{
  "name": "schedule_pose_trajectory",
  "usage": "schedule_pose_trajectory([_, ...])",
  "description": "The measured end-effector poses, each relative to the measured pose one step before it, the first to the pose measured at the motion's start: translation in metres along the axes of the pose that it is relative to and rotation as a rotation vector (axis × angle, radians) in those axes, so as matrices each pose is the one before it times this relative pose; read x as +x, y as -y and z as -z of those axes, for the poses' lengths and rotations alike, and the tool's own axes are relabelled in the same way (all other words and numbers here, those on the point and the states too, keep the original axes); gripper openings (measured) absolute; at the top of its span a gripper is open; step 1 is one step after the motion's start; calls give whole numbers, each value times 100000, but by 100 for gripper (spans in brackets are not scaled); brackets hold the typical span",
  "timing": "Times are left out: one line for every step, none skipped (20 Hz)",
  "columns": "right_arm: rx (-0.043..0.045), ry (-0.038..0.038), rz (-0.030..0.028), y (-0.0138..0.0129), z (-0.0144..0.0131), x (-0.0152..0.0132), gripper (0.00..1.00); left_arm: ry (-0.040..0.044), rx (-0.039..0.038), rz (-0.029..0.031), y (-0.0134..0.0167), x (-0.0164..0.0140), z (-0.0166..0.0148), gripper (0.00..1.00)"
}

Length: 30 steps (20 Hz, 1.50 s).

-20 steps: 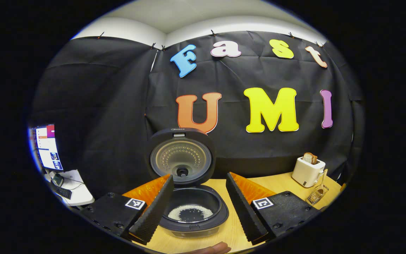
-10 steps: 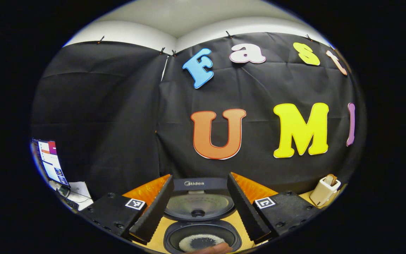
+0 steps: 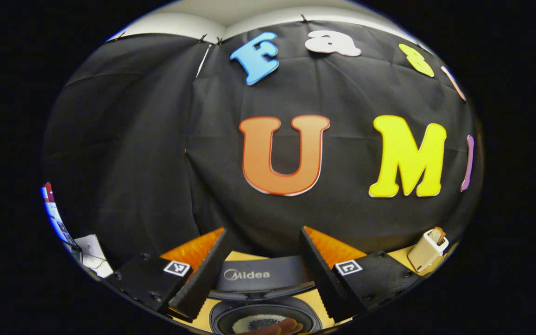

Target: Close the left gripper, press the button to open the rice cooker; take a wooden spoon from the chopstick holder with the right hand, scoop a spoonful of rice and pour it into the rice cooker, then put the wooden spoon back into the chopstick holder.

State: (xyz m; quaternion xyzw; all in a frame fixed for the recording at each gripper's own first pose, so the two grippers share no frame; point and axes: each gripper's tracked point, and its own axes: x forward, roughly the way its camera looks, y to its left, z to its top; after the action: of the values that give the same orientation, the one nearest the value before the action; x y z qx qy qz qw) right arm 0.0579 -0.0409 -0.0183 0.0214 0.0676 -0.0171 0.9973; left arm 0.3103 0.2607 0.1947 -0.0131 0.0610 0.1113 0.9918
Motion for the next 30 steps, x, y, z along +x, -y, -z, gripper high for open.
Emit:
schedule_pose_trajectory([-1225,405,341,19,-9,-148,96,-368,799,-41,354,-121,108,94])
schedule_pose_trajectory([-908,593,551,8,-124,-103,96,-1298,674,-388,221,-444,412,93])
schedule_pose_trajectory([-430,521,243,-41,-221,-218,96,149,51,-316,-27,-282,9,95])
schedule_pose_trajectory([-121,712,119,31,-206,-303,96,-715,-818,-514,48,-400,146,95])
schedule_pose_trajectory([450,441,-478,-42,-277,-383,95,-762,-612,-164,101,-709,384,95])
schedule_pose_trajectory([932,994,-844,-227,-401,-528,96,-200,-312,-186,97,-562,379,95])
schedule_pose_trajectory([526,2067,-1345,-229,-719,-634,95,-483,37,-240,135,-683,425,95])
schedule_pose_trajectory([849,1578,-1207,-80,-562,-489,96,234,748,-225,165,-731,383,95])
schedule_pose_trajectory([443,1750,-487,-43,-649,-628,96,298,451,-121,158,-846,497,96])
schedule_pose_trajectory([-229,2547,-595,-108,-680,-551,95,334,149,-57,86,-796,563,95])
schedule_pose_trajectory([-460,1739,-14,-143,-480,-471,95,517,-529,102,205,-1070,791,95])
schedule_pose_trajectory([-115,1085,543,16,-332,-377,95,-293,-892,-121,209,-1071,1073,95])
schedule_pose_trajectory([-228,1315,-139,-156,-243,-357,96,-45,-24,-181,301,-1154,1057,96])
schedule_pose_trajectory([-255,848,-486,-370,-301,-350,95,119,1085,307,273,-994,1199,96])
schedule_pose_trajectory([-106,804,-1186,-411,-220,-384,95,-451,872,560,456,-967,1329,95])
schedule_pose_trajectory([148,1520,-1263,-518,-425,-303,95,-484,817,780,473,-816,1380,95])
schedule_pose_trajectory([-186,908,-666,-174,-200,-195,95,49,-279,526,285,-667,1396,95])
schedule_pose_trajectory([-488,-2,69,-57,8,-67,95,-75,-1308,503,226,-535,1075,94])
schedule_pose_trajectory([-346,353,121,28,50,-32,97,-1093,-999,543,293,-336,1495,95])
schedule_pose_trajectory([-356,89,-99,-194,-30,-43,97,-1636,-816,373,212,-204,1483,95])
schedule_pose_trajectory([-335,252,-342,-196,-5,-91,95,-948,-574,288,257,-76,1277,94])
schedule_pose_trajectory([-570,-56,323,-2,55,38,97,-739,175,210,219,-116,942,95])
schedule_pose_trajectory([-495,-405,570,142,110,126,97,327,968,175,154,-22,864,95])
schedule_pose_trajectory([-35,-759,420,100,277,254,97,-444,-396,-420,63,103,805,95])
schedule_pose_trajectory([-10,-1053,318,18,340,238,97,-100,-183,-626,103,112,736,95])
schedule_pose_trajectory([133,-1186,561,57,293,224,98,-692,434,-526,42,120,773,95])
schedule_pose_trajectory([-75,-917,436,58,225,212,97,-442,783,-232,73,29,907,95])
schedule_pose_trajectory([-262,-611,66,-134,130,-13,97,-802,774,243,193,138,814,95])
schedule_pose_trajectory([-352,-80,-270,-119,18,-36,95,410,-532,34,-93,-163,459,95])
schedule_pose_trajectory([-418,303,-377,-142,-145,-16,97,4763,-959,115,-127,38,-527,95])
